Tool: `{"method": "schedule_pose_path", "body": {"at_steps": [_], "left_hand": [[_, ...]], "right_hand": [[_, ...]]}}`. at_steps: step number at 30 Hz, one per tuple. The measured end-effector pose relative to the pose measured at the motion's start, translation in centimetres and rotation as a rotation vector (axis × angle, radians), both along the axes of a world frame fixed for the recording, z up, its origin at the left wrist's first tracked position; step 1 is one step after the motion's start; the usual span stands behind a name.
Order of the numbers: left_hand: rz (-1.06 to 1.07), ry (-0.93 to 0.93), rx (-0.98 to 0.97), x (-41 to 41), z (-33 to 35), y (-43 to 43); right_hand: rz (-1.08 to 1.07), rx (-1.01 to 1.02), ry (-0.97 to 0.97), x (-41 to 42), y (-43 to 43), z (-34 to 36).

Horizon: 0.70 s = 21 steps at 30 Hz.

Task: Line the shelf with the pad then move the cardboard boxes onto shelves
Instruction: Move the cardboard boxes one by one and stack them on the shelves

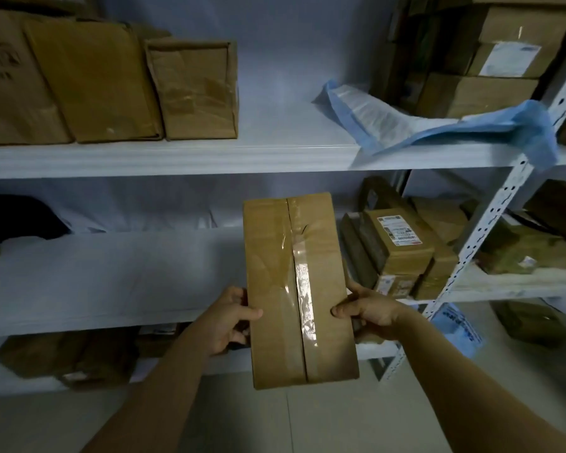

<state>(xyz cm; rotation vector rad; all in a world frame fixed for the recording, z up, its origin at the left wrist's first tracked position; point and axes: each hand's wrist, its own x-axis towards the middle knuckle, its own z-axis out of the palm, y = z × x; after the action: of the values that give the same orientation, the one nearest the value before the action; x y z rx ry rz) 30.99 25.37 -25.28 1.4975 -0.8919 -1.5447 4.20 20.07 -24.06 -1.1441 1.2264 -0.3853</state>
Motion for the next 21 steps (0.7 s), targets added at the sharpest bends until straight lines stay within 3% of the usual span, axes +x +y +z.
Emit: {"method": "schedule_pose_path", "body": {"at_steps": [10, 16, 21], "left_hand": [[0.034, 0.086, 0.099, -1.9, -3.3, -10.1], [-0.108, 0.187, 0.199, -5.4, -5.9, -14.4], [-0.002, 0.268, 0.203, -7.8, -9.2, -18.3]], "right_hand": [[-0.222, 0.147, 0.067, 1.0, -7.0, -3.7], [-0.44, 0.301, -0.181, -1.1, -9.8, -7.2], [-0.574, 0.273, -0.329, -2.4, -13.2, -9.5]]}}
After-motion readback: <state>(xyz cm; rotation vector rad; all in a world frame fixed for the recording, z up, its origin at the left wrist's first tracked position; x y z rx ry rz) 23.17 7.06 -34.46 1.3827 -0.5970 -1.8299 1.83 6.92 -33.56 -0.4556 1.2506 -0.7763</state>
